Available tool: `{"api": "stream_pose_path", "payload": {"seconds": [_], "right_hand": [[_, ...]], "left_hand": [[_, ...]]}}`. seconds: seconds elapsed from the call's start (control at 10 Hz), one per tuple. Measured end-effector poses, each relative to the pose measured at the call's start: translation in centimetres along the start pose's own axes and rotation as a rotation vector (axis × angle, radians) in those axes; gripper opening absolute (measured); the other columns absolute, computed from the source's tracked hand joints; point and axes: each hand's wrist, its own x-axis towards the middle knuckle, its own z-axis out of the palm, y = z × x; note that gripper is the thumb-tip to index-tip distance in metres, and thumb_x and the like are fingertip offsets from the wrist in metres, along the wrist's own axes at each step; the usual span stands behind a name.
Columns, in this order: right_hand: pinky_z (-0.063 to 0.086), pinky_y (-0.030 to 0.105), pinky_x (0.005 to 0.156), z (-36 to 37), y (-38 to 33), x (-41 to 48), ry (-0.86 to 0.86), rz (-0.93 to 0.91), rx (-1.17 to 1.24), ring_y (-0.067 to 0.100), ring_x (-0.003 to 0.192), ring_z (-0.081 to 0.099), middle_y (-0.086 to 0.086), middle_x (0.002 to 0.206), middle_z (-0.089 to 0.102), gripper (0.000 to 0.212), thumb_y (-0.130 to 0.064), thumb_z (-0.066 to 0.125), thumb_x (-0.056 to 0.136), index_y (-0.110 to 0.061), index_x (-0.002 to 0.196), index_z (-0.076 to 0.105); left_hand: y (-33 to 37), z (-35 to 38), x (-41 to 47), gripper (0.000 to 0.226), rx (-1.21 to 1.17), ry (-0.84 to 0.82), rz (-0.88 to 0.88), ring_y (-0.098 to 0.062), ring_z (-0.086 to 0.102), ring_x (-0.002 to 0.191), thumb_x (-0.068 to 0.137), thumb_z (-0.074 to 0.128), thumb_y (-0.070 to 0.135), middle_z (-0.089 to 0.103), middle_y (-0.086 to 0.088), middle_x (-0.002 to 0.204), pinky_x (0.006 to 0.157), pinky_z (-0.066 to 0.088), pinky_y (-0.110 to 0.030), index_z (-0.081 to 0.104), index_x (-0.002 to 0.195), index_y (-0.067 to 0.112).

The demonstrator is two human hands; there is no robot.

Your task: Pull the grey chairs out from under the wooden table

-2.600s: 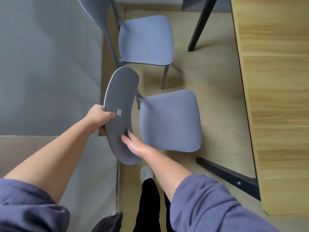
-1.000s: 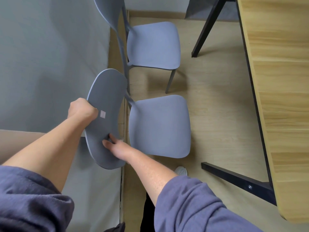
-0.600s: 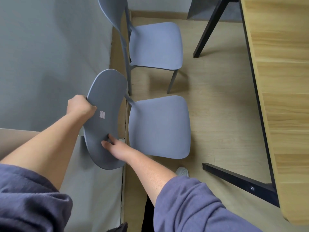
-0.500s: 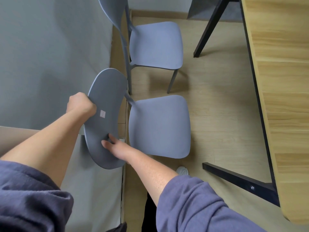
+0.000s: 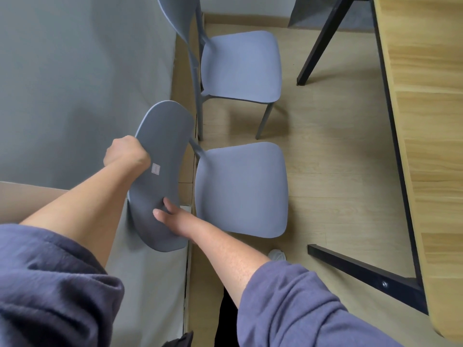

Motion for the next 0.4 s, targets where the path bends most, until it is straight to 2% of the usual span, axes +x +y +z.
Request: {"api": "stream_pose_path", "payload": {"seconds": [0.2, 0.3, 0.4], "right_hand": [[0.026, 0.037, 0.112, -0.6, 0.7, -1.2, -0.038, 0.008, -0.048, 0.028, 0.146, 0.027, 0.002, 0.162, 0.022, 0.062, -0.04, 0.038, 0.1, -0.027, 0.156, 0.014], [0.025, 0.035, 0.113, -1.7, 1.4, -3.1, -0.018, 0.004, -0.048, 0.026, 0.145, 0.03, 0.003, 0.16, 0.027, 0.059, -0.041, 0.039, 0.102, -0.022, 0.155, 0.02], [0.026, 0.036, 0.115, -3.6, 2.7, -4.5, 0.066, 0.029, -0.071, 0.026, 0.145, 0.031, 0.004, 0.16, 0.028, 0.061, -0.043, 0.04, 0.101, -0.02, 0.154, 0.024]], "left_hand": [[0.2, 0.4, -0.2, 0.032, 0.016, 0.007, -0.014, -0.044, 0.054, 0.115, 0.086, 0.052, 0.0, 0.057, -0.027, 0.123, 0.092, 0.047, -0.043, 0.056, 0.117, -0.006], [0.3, 0.9, -0.9, 0.046, 0.041, 0.044, 0.008, -0.045, 0.048, 0.123, 0.086, 0.056, 0.001, 0.05, -0.029, 0.132, 0.098, 0.042, -0.047, 0.042, 0.129, -0.007], [0.4, 2.3, -2.6, 0.074, 0.159, 0.175, 0.172, -0.047, 0.037, 0.13, 0.081, 0.064, 0.01, 0.034, -0.029, 0.145, 0.104, 0.034, -0.052, 0.023, 0.143, -0.002]]}}
